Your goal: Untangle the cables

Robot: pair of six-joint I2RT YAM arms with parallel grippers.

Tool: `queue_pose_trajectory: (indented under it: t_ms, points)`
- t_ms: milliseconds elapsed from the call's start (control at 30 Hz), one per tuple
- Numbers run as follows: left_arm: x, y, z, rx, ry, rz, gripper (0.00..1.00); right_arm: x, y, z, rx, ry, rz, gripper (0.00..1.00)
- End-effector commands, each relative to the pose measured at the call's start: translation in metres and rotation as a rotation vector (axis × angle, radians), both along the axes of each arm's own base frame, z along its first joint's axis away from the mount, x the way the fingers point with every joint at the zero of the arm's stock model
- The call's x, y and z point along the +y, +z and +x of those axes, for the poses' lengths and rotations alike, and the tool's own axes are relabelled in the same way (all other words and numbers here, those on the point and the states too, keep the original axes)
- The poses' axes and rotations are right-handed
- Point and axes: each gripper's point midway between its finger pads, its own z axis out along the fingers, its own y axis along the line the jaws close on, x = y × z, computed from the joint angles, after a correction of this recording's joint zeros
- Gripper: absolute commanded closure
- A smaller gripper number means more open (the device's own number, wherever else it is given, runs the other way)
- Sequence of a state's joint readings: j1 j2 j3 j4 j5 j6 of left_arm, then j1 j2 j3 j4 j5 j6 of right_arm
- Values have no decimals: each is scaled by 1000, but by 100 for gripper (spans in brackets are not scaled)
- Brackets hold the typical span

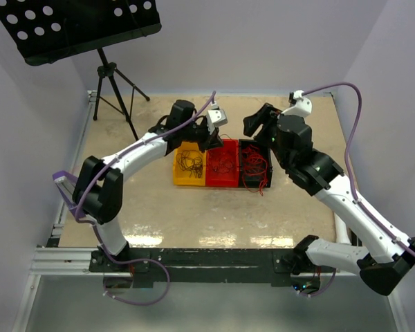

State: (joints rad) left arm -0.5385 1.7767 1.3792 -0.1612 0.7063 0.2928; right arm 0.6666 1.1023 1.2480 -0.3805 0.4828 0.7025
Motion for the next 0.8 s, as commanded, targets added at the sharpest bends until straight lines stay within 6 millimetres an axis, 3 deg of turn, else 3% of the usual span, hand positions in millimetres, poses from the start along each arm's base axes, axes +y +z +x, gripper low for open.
queue_pose_trajectory:
  t_ms: [0, 233, 433, 600, 767]
  points:
    - [-9, 14, 28, -67, 109, -97, 100, -7, 6, -1, -24, -24, 23, 30]
    - [0, -2, 61, -57, 313, -91, 100, -9, -3, 1, -16, -28, 12, 30]
    - [-5, -17, 57, 1, 344, -102, 98, -9, -8, 4, -11, -24, 14, 30]
    - [-7, -33, 46, 53, 348, -89, 67, -8, -7, 5, -11, -18, 24, 30]
    - [2, -21, 41, 56, 390, -89, 41, -8, -9, 9, -5, -12, 18, 30]
